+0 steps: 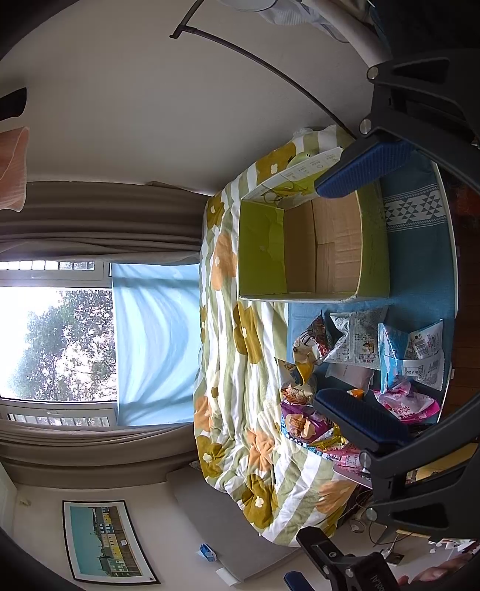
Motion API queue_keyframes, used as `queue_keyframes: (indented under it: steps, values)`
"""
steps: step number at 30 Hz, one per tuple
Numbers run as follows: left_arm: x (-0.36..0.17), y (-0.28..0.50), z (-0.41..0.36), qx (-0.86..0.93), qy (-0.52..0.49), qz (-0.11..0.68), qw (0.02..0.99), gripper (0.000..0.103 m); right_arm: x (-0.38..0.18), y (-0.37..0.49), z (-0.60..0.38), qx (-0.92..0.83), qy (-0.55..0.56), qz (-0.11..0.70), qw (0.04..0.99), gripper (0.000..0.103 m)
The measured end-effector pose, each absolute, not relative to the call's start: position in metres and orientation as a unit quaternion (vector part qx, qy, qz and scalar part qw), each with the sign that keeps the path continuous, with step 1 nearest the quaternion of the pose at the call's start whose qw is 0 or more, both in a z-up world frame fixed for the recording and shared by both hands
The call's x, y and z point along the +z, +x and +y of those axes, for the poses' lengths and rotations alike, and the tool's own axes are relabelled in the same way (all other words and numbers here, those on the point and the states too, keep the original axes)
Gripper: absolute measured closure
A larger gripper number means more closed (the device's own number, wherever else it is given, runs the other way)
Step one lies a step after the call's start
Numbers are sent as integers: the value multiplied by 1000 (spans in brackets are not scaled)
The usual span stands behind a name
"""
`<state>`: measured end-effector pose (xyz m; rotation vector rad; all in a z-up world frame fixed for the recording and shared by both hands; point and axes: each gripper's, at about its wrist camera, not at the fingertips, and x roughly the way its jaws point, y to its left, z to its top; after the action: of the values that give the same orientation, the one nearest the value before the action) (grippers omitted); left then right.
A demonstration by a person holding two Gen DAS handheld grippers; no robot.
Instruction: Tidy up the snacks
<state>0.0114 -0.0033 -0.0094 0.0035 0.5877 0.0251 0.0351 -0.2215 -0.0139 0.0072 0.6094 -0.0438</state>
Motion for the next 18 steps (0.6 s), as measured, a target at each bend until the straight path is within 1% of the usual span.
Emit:
queue_keyframes:
  steps: [18]
  values:
    - [-8, 8, 0, 14, 0, 288, 958, 1, -15, 35, -220, -21, 3, 300, 954, 0]
